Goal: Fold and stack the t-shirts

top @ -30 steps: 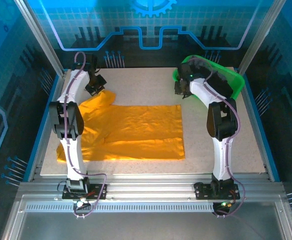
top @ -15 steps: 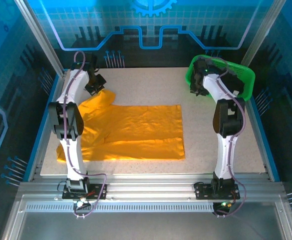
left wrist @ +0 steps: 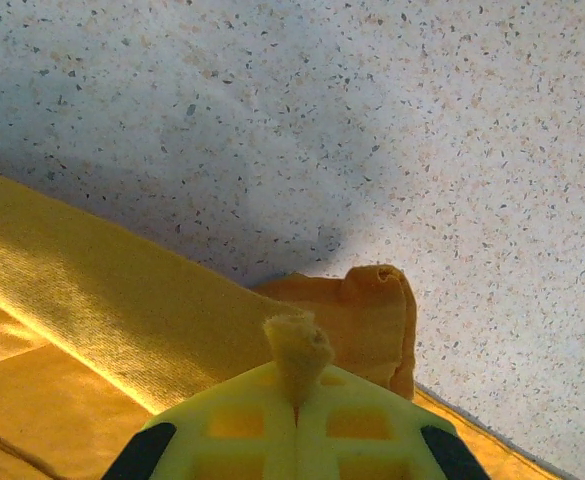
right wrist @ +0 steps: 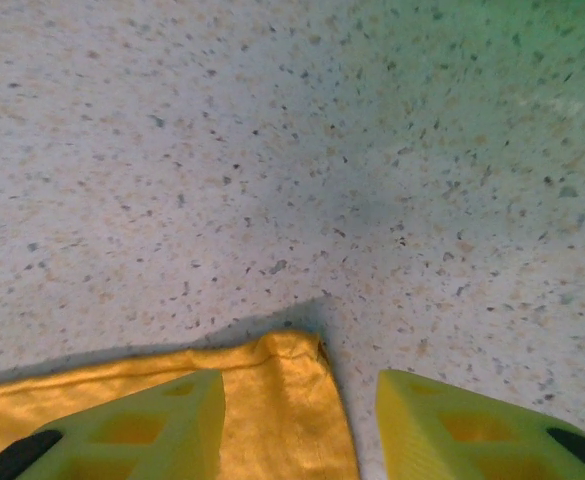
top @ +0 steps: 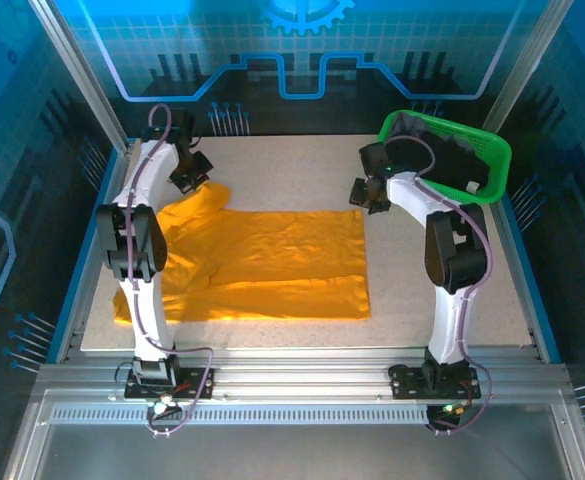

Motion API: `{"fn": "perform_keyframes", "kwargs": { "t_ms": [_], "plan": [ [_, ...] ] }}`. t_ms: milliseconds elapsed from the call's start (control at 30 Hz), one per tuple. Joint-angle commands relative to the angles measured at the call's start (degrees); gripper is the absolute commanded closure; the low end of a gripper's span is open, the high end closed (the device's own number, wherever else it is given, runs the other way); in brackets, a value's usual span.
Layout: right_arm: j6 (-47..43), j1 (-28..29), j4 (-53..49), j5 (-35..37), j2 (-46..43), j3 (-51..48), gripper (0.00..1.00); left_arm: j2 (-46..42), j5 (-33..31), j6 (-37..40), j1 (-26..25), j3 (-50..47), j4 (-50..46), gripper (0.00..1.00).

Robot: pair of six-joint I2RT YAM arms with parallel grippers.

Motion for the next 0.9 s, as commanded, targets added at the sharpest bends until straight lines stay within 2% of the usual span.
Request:
{"fn": "perform_keyframes", "kwargs": {
  "t_ms": [0, 200, 400, 633, 867],
  "plan": [
    [4.4, -0.2, 1.7, -0.8, 3.4, -0.1, 0.55, -2.9, 1.5, 0.6, -0.1, -0.9, -0.5, 1.00],
    [4.3, 0.2, -1.5, -1.8, 7.7, 3.8, 0.59, -3.3, 1.7, 0.8, 0.3, -0.9, -0.8, 1.00],
    [5.3, 0.3, -2.9, -0.4, 7.8, 3.0, 0.62, -3.3, 2.0, 0.9, 0.7, -0.4, -0.8, 1.00],
    [1.2, -0.3, -2.8, -3.3, 9.2, 4.9, 0.73, -3.3, 2.1, 1.0, 0.9, -0.5, -1.0, 1.00],
    [-3.9, -1.3, -0.9, -3.4, 6.0, 3.9, 1.00, -4.3, 3.4, 1.5, 1.3, -2.1, -0.6, 1.00]
  ]
}}
